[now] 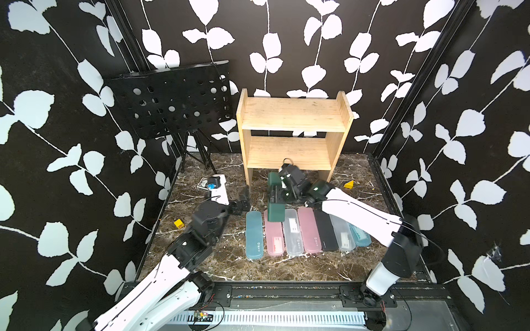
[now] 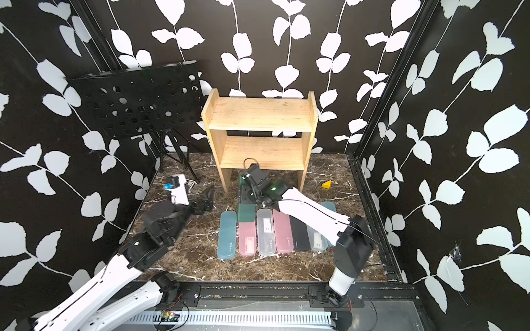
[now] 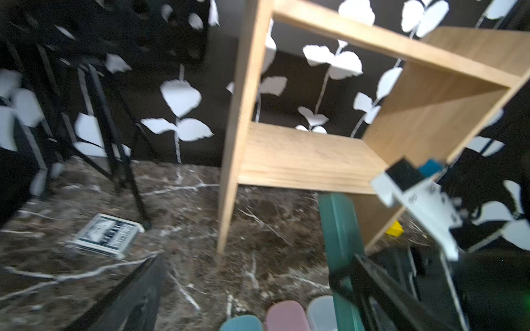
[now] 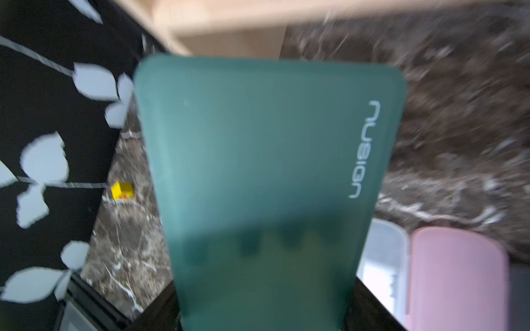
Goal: Remove the pencil cases from the shelf
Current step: Pick up the pencil case from the shelf, then place the pencil case at the center of the board.
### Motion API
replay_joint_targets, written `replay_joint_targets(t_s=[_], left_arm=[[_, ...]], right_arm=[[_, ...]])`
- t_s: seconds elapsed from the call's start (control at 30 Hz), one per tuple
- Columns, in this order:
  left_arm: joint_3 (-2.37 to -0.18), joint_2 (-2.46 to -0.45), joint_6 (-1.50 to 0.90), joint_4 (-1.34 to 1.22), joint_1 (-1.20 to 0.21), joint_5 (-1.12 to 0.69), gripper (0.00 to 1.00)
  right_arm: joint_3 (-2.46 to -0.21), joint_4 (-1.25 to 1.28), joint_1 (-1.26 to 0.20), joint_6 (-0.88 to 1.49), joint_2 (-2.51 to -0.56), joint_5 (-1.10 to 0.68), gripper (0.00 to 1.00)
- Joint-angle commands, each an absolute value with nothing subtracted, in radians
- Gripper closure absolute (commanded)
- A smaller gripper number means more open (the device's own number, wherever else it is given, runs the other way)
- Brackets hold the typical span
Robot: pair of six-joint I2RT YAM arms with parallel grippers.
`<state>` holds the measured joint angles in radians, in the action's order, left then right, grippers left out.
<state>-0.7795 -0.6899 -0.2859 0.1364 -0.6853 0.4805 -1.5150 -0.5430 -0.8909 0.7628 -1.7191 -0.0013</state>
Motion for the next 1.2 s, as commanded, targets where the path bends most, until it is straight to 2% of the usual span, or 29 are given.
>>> replay_joint_targets(t_s=[0.0, 0.1, 0.27, 0.57, 1.17], left_arm=[[-0.877, -0.698, -0.106, 0.328, -0.653, 0.674, 0.01], [-0.931, -0.726, -0.05, 0.397, -0.634, 0.745, 0.01], [-0.935, -0.71, -0.053, 0.422, -0.612, 0.716, 0.01], [-0.92, -0.696, -0.069, 0.432, -0.6, 0.676, 0.01], [-0.88, -0.685, -0.078, 0.409, -0.595, 0.66, 0.01]], right_arm=[[-1.596, -0.51, -0.968, 0.806, -1.784, -0.05, 0.34], [-1.665, -0.5, -1.033, 0.837, -1.875, -0.078, 0.33], [-1.791, -0.485, -1.102, 0.892, -2.025, -0.127, 0.32], [-1.892, -0.43, -1.128, 0.951, -2.195, -0.151, 0.32], [-1.905, -0.486, -1.128, 0.971, -2.27, -0.09, 0.28]])
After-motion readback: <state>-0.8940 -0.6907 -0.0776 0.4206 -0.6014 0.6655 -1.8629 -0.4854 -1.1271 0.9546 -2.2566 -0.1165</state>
